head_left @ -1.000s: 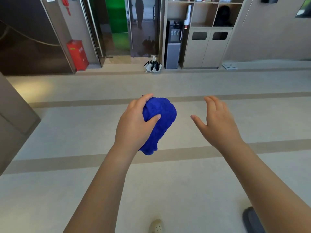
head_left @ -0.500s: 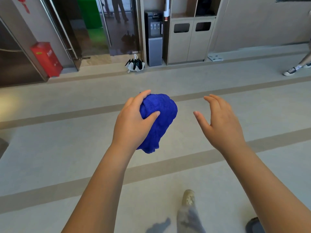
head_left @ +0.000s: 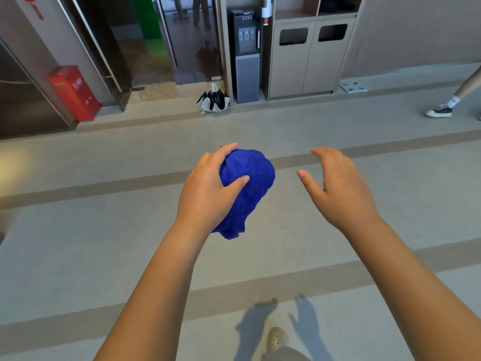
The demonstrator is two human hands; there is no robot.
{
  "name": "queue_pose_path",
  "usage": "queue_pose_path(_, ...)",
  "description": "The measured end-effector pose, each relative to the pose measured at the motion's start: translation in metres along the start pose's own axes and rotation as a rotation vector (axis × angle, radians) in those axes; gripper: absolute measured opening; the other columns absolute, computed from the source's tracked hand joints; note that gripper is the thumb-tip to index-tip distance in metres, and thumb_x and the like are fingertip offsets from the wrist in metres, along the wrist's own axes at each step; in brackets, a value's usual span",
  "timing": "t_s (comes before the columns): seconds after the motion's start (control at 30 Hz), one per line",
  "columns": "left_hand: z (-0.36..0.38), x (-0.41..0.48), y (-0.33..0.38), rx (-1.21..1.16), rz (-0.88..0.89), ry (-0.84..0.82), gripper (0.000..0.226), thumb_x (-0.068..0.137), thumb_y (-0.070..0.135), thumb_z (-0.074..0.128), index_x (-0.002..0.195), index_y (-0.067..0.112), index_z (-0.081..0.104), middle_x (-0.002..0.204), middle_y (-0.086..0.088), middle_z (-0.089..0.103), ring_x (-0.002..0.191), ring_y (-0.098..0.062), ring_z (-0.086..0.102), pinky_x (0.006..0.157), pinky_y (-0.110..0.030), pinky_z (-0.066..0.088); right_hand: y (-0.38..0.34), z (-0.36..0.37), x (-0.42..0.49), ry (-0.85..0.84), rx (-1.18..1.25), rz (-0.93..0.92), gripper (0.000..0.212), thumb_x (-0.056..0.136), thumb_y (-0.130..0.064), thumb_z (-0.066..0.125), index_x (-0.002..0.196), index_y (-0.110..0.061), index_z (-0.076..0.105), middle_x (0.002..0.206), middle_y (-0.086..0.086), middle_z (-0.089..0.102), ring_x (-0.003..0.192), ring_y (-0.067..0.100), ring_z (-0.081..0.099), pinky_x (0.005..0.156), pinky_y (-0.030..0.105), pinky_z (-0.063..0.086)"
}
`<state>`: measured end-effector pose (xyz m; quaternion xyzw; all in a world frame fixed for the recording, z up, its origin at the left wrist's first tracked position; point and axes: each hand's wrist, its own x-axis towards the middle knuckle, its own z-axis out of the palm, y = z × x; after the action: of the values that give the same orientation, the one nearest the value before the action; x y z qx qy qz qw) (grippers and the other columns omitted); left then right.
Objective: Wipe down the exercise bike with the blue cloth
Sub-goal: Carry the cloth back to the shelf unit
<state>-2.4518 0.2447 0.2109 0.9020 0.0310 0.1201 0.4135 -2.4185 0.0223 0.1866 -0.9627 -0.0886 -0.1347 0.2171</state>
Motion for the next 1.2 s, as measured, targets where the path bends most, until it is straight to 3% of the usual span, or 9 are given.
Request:
queue_pose_path(0.47, 0.100, 0.209, 0.002, -0.004, -0.027, -0.038, 0.053, 0.087, 0.033, 0.066, 0.134, 0.044, 0.044, 0.124, 0.018, 0.048, 0.105, 0.000, 0.044, 0.085, -0.021, 0.035, 0.096, 0.054, 0.200, -0.065, 0.024, 0.017, 0.056, 0.095, -0.047, 0.044, 0.139, -0.012, 0.041, 0.143, 0.004, 0.044, 0.133, 0.021, 0.037, 0.106, 0.037, 0.034)
queue_pose_path(0.63, 0.137, 0.315, -0.015, -0.012, 0.008, -0.080, 0.053, 0.087, 0.033, 0.066, 0.134, 0.044, 0.044, 0.123, 0.019, 0.048, 0.100, 0.002, 0.042, 0.082, -0.015, 0.033, 0.124, 0.091, 0.294, -0.061, 0.010, 0.058, 0.056, 0.095, -0.046, 0.045, 0.139, -0.012, 0.041, 0.143, 0.004, 0.044, 0.132, 0.021, 0.038, 0.104, 0.035, 0.033)
queue_pose_path(0.93, 0.184, 0.508, -0.028, -0.025, 0.050, -0.161, 0.054, 0.086, 0.030, 0.068, 0.135, 0.041, 0.045, 0.125, 0.018, 0.048, 0.102, 0.004, 0.042, 0.087, -0.018, 0.033, 0.153, 0.136, 0.467, -0.036, -0.001, 0.138, 0.056, 0.095, -0.045, 0.046, 0.138, -0.010, 0.043, 0.142, 0.006, 0.045, 0.132, 0.023, 0.038, 0.105, 0.034, 0.032)
queue_pose_path(1.2, 0.242, 0.643, -0.028, -0.027, 0.072, -0.216, 0.054, 0.086, 0.029, 0.068, 0.135, 0.039, 0.046, 0.124, 0.015, 0.050, 0.103, 0.003, 0.043, 0.087, -0.017, 0.034, 0.219, 0.164, 0.588, -0.008, 0.000, 0.224, 0.054, 0.095, -0.044, 0.047, 0.138, -0.013, 0.043, 0.143, 0.003, 0.044, 0.132, 0.021, 0.038, 0.103, 0.032, 0.032)
